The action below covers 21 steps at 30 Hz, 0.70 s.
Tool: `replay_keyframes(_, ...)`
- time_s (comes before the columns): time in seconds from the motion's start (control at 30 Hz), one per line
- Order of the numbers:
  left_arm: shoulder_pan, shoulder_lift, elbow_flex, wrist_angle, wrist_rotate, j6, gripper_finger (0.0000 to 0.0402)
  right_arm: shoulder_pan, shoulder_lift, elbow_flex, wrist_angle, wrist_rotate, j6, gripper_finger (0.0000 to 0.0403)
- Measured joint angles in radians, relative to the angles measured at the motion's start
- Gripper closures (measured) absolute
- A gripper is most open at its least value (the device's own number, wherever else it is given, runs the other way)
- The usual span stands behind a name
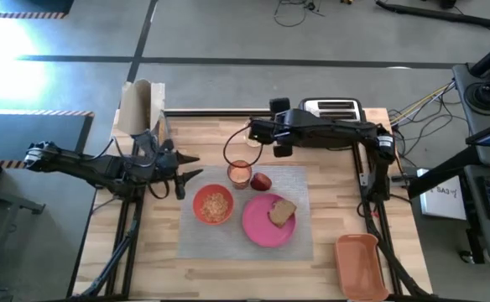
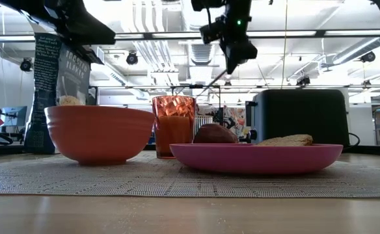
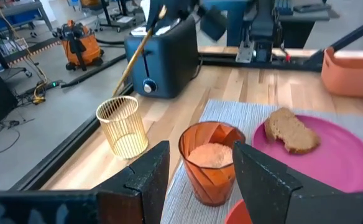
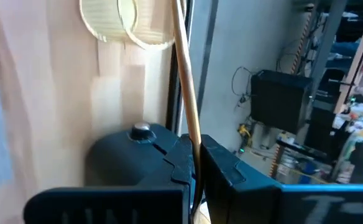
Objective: Arrange a breakfast setting
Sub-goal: Put the yellow spoon from the orange cup on the gray placemat
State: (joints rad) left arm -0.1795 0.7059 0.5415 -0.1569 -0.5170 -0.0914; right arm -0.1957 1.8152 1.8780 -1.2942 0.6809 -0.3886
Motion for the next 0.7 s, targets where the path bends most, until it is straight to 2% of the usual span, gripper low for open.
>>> replay_keyframes(0.17,0.0,0.056,0.0,0.017,0.013,0.009,0.0242,0.054,-0.014,0.0,0.024,-0.064,0.056,0.0394)
replay_keyframes(0.23,0.0,0.075,0.0,0.042,0.041,0.059,0.0242,0.079,-0.015,0.0,0.046,-0.094,0.055,0.0394)
replay_keyframes(0.43,0.003,0.111,0.0,0.145,0.074,0.263,0.0242,0.14,-0.015,0.0,0.175,-0.123,-0.014,0.0394)
replay_keyframes(0.6,0.005,0.12,0.001,0.177,0.074,0.312,0.0242,0.172,-0.015,0.0,0.29,-0.234,-0.045,0.0394)
replay_keyframes(0.7,0.005,0.133,0.001,0.18,0.074,0.312,0.0242,0.187,-0.015,0.0,0.358,-0.265,-0.076,0.0394)
